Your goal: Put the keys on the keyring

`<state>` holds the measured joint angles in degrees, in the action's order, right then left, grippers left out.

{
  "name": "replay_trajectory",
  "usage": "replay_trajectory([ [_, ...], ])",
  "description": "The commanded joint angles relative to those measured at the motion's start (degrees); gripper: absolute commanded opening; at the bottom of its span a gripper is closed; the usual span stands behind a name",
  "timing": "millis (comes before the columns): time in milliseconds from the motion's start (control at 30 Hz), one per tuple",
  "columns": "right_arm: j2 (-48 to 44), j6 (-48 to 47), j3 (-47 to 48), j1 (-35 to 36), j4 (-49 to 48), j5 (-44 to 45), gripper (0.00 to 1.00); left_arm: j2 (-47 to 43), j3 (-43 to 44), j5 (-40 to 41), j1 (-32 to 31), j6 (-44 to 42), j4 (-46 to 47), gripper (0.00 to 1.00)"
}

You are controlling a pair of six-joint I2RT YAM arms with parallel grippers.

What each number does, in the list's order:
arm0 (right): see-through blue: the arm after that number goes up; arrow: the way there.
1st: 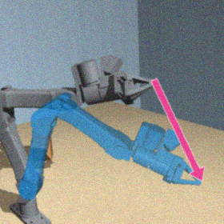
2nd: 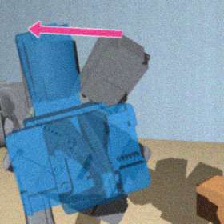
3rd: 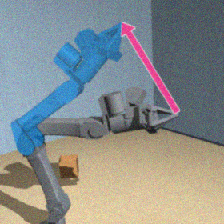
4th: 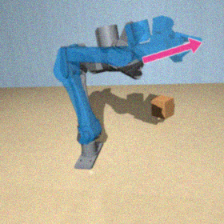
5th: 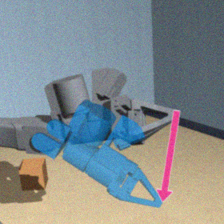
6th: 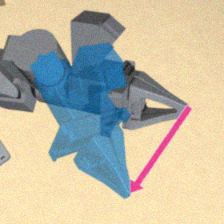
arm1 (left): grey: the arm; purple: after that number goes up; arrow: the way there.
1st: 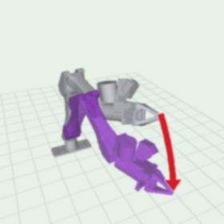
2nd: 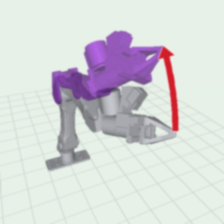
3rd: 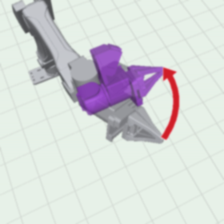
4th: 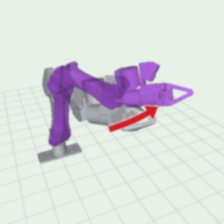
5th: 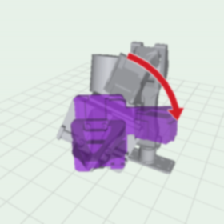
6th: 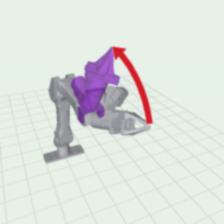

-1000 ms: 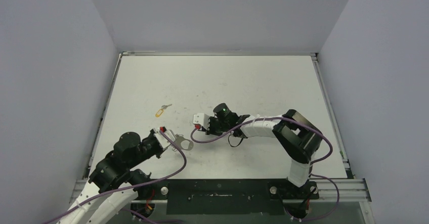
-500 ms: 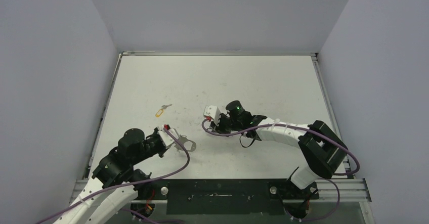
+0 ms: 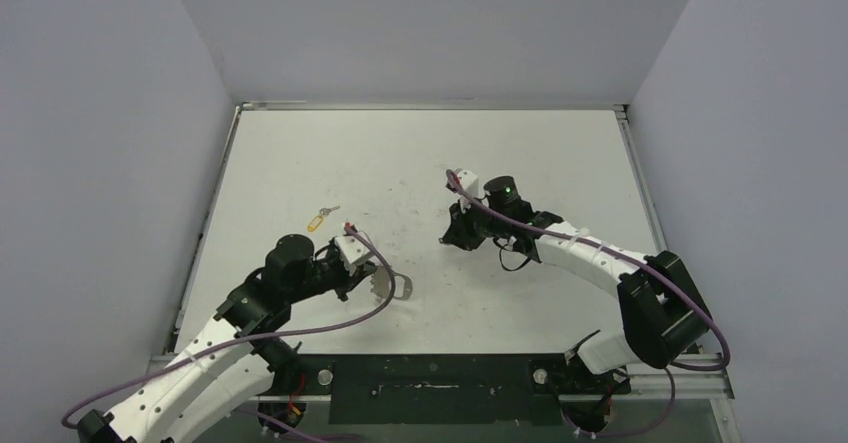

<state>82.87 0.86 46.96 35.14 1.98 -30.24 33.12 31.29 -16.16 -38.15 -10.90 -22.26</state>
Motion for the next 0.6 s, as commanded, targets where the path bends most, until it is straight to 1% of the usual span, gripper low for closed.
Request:
replay_trajectory([
  [0, 0.09, 11.26, 1.47, -4.29, 3.44, -4.89, 0.0, 4.78, -0.99, -3.7, -1.12, 4.67, 12.59, 0.0],
  [67, -0.89, 12.61, 0.46, -5.76, 3.73, -6.05, 0.0, 7.2, -1.14, -3.31, -2.86, 4.56, 15.22, 0.0],
  [167, -5.24, 13.58, -2.08, -7.2, 3.08, -5.9, 0.0, 10.75, -0.76, -0.89, -6.76, 3.11, 17.03, 0.0],
  [333, -12.71, 12.84, -4.42, -7.84, 5.69, -4.71, 0.0, 16.18, 1.12, 4.73, -14.05, -0.98, 17.65, 0.0],
  [567, -19.64, 11.23, -6.34, -7.26, 8.4, -6.4, 0.0, 20.21, 1.8, 5.1, -16.28, -1.08, 21.39, 0.0],
])
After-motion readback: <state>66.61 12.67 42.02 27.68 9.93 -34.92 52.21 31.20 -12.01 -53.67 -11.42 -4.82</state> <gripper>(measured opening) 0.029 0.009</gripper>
